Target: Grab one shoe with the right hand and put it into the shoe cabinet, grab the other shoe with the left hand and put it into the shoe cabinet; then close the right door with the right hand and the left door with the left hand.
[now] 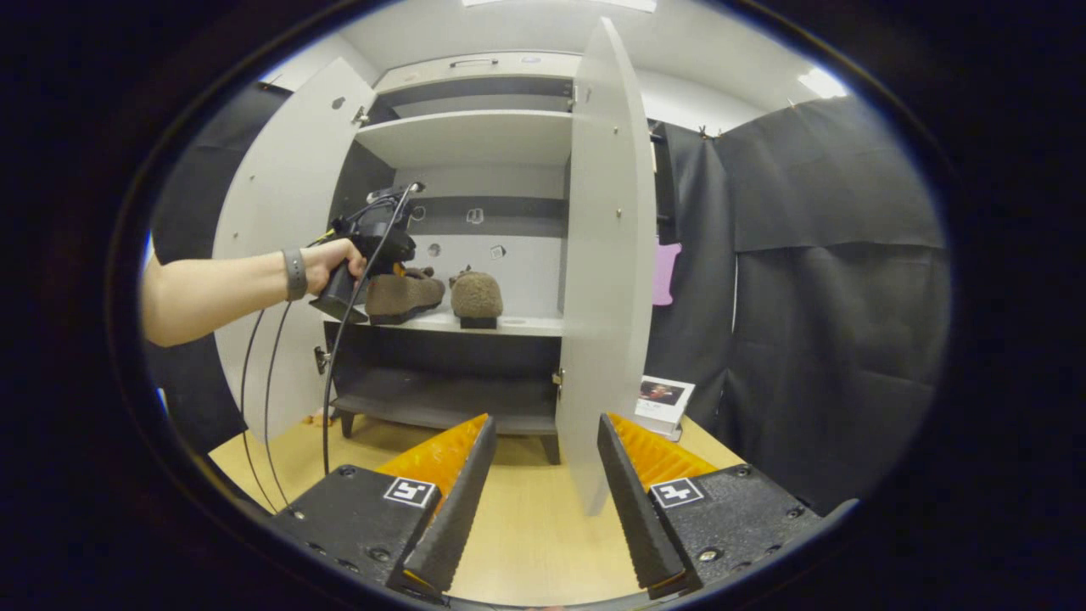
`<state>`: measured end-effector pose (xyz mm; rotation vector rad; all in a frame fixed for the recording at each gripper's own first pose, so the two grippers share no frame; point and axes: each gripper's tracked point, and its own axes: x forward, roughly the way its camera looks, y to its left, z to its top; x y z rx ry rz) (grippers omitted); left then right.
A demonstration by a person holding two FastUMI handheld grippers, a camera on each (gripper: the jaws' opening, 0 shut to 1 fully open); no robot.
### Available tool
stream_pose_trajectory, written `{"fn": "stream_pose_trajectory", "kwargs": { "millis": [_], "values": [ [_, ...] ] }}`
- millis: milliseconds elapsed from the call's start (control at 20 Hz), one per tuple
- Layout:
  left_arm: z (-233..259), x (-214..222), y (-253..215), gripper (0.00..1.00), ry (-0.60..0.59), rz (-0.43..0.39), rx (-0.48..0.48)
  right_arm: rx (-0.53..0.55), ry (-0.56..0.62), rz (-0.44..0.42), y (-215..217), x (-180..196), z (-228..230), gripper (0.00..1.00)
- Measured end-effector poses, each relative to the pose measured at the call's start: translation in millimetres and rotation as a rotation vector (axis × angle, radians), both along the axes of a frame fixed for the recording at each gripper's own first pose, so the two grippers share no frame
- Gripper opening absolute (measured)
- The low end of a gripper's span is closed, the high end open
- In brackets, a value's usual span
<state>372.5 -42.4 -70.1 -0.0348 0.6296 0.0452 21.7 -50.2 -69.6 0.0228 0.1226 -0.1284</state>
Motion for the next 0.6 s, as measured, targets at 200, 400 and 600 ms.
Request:
{"fn": "stream_pose_trajectory", "kwargs": {
  "millis": [200,400,600],
  "values": [
    [0,0,1,0.0,0.034,0.008,-0.011,0.017,-0.001,-0.013,-6,0,-4,0.78],
    [-7,-3,1,0.18,0.072,0.019,0.005,0.02,-0.004,-0.012,-8,-1,-4,0.79],
    [-2,-4,16,0.7,0.074,0.055,0.076,0.024,0.006,-0.027,-15,-8,-8,0.79]
  ]
}}
